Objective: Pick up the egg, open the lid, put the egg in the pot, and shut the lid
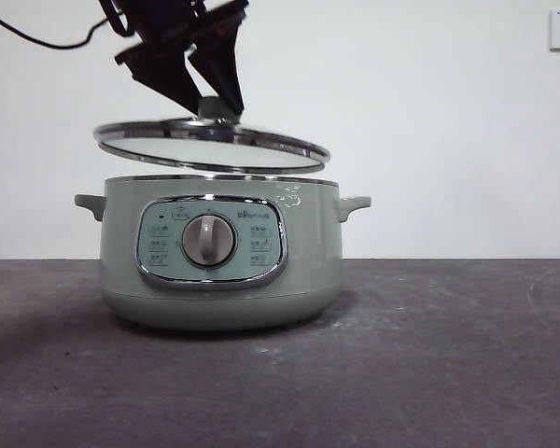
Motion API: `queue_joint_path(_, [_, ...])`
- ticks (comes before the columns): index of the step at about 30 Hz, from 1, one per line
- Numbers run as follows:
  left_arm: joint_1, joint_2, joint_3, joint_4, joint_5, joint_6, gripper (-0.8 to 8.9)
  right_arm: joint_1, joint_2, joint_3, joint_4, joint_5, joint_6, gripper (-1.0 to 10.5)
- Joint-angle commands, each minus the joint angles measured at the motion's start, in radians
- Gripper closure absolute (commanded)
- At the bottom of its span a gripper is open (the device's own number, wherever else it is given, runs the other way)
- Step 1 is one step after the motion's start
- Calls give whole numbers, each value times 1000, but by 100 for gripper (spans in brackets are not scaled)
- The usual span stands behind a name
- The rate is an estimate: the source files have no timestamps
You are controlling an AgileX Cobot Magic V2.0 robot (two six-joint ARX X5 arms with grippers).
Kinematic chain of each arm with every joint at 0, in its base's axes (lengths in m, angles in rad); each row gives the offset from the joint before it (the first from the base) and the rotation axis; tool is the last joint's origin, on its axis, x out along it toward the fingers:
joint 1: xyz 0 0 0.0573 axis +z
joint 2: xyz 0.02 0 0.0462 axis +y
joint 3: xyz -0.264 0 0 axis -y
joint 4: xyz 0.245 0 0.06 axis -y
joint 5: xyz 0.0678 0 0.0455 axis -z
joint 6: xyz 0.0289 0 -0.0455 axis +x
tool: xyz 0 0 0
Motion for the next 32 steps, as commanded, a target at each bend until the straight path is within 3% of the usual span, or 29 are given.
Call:
queue_joint_path(1, [-3,10,19,53,5,12,822,0,-4,-2,-12,2,9,533])
queue_joint_path(21, [-19,77,19,59,21,3,822,0,-4,-2,-23,2,1,533])
queue_joint_path(32, [-24,78,19,-55,23,0,822,0,-3,-2,-24,2,1,534])
